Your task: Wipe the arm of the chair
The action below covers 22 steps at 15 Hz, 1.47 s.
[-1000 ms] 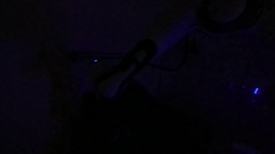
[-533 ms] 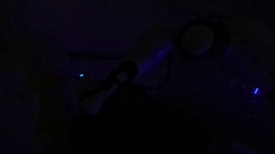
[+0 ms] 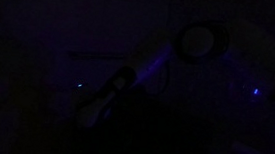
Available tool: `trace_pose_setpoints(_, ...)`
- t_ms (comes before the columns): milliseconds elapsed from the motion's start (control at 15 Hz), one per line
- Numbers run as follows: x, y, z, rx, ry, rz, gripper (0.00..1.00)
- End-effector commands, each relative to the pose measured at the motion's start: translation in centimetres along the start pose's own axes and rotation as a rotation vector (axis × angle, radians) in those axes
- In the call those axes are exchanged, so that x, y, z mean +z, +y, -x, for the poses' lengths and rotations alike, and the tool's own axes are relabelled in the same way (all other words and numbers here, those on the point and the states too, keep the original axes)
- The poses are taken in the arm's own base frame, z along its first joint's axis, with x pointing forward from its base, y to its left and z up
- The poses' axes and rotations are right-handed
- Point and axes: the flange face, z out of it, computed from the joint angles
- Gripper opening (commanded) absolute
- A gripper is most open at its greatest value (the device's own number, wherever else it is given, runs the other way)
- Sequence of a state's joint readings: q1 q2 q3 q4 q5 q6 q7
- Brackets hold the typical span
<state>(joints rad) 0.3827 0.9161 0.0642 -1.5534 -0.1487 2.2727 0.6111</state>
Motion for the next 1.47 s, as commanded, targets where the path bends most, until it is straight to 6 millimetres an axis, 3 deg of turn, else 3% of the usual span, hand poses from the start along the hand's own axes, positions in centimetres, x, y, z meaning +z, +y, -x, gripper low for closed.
trace_pose_setpoints(0, 0.1, 1.1, 5.1, -0.025, -0.079, -0.055, 0.07)
trace_pose_setpoints(267, 0.9, 1.7, 10.7, 0.007, -0.179, -0.069, 0.07)
trace_pose_setpoints(533, 0.3, 4.0, 16.2, 0.059, -0.262, -0.067, 0.07)
trace_pose_setpoints(667, 0.1, 4.8, 18.0, 0.070, -0.293, -0.072, 0.07)
trace_pose_setpoints(800, -0.3, 5.6, 18.4, 0.063, -0.297, -0.075, 0.07)
trace_pose_setpoints(1067, -3.8, 6.0, 14.9, -0.002, -0.213, -0.114, 0.07)
trace_pose_setpoints(1267, -6.9, 6.2, 9.9, -0.102, -0.114, -0.191, 0.07)
trace_pose_setpoints(1400, -7.7, 7.1, 6.5, -0.157, -0.054, -0.230, 0.07)
